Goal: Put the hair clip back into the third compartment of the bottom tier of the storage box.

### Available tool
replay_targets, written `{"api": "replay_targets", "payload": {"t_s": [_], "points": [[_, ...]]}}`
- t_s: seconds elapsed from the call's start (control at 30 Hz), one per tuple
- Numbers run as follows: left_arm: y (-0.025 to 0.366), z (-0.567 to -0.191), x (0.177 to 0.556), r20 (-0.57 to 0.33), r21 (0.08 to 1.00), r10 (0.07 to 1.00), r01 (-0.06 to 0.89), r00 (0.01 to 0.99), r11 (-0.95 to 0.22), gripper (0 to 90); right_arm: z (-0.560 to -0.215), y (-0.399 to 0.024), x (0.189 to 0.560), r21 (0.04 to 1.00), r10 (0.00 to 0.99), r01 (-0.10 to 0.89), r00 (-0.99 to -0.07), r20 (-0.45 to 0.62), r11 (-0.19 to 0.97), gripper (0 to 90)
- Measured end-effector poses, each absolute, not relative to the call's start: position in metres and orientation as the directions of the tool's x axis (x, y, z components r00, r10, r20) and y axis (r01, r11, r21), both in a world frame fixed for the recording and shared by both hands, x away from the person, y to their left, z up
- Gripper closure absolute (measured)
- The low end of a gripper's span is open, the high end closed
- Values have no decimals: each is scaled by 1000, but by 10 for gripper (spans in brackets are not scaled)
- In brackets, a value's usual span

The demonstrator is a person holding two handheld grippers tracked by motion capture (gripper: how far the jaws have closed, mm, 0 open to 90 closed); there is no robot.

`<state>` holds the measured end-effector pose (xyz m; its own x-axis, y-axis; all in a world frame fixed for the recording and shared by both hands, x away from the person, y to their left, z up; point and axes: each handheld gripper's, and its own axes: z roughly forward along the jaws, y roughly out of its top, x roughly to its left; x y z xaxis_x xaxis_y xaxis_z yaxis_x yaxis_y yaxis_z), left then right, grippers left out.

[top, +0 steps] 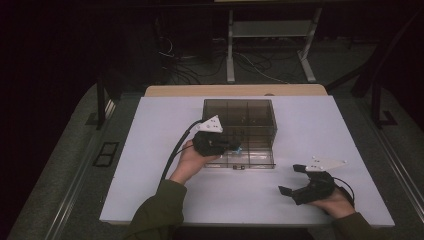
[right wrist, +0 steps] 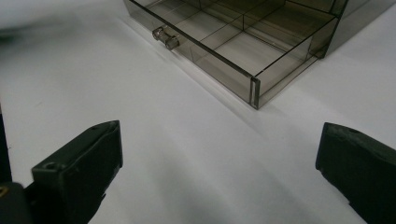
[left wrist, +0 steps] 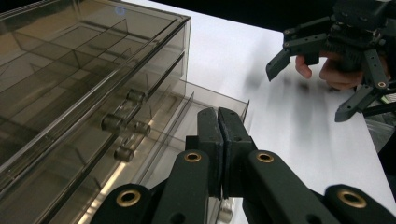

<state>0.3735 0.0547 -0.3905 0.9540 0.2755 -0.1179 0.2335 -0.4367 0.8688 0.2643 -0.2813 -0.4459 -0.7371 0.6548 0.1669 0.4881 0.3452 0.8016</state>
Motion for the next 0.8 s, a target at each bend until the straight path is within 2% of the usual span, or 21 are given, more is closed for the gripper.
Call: {"api": "replay_targets", "payload": {"t_s": [0.8], "points": [[4,-400,381,-105,863,234,205,967,-462,884,-446,-282,265,800,653,492,-737,173,344,1]]}}
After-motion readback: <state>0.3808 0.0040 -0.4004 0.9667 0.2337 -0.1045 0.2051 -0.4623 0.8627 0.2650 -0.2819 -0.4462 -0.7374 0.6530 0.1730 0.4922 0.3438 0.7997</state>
